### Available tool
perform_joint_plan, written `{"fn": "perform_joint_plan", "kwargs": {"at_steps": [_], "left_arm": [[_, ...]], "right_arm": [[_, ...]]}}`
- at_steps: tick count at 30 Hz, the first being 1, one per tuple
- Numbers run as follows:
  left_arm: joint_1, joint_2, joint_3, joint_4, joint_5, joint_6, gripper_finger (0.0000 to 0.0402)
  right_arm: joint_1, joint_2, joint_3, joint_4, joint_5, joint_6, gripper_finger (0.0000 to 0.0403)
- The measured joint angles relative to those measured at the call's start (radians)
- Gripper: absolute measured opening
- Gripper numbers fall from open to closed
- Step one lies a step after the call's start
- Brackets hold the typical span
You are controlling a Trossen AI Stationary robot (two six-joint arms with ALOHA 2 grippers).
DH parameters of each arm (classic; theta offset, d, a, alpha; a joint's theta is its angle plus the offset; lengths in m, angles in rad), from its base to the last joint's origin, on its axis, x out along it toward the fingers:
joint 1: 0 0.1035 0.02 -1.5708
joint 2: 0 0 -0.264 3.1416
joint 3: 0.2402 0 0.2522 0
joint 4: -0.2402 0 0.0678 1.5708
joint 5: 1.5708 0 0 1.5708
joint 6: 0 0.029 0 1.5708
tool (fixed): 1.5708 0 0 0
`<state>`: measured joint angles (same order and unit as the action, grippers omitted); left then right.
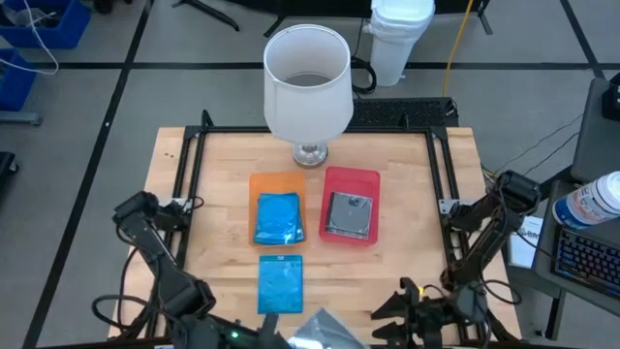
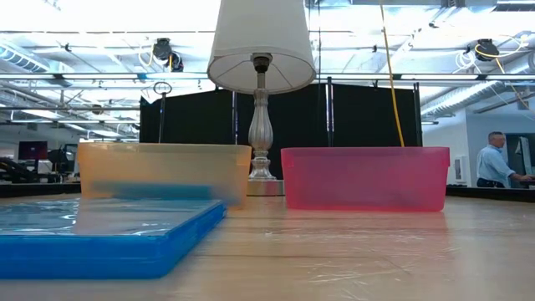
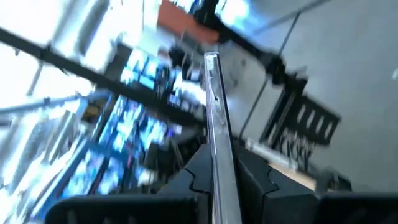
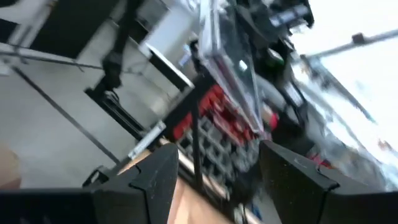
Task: Pick & place jewel cases by type
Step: Put the black CD case into the red bin
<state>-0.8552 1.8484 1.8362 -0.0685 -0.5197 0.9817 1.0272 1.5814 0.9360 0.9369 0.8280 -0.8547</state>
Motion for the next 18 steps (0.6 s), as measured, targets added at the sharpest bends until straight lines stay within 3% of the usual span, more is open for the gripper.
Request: {"fn": "perform_joint_plan", "kwargs": {"at_steps": [4, 8, 13, 18], "left_arm": [[0.009, 0.002, 0.0, 0.027, 0.122, 0.047, 0.0046], [0.031, 0.002, 0.0, 0.046, 0.169, 0.037, 0.0036], [0.069, 0.002, 0.0, 0.059, 0.243, 0.038, 0.0036], [0.101, 0.002, 0.0, 0.066, 0.259, 0.033, 0.0043]], "right_arm": [[-0.033, 0.004, 0.0, 0.037, -0.122, -0.048, 0.0212], [-0.056, 0.004, 0.0, 0.079, -0.183, -0.092, 0.0212], [-0.113, 0.004, 0.0, 0.093, -0.356, -0.16, 0.0212], [-0.155, 0.004, 0.0, 0.099, -0.388, -0.163, 0.0212]]}}
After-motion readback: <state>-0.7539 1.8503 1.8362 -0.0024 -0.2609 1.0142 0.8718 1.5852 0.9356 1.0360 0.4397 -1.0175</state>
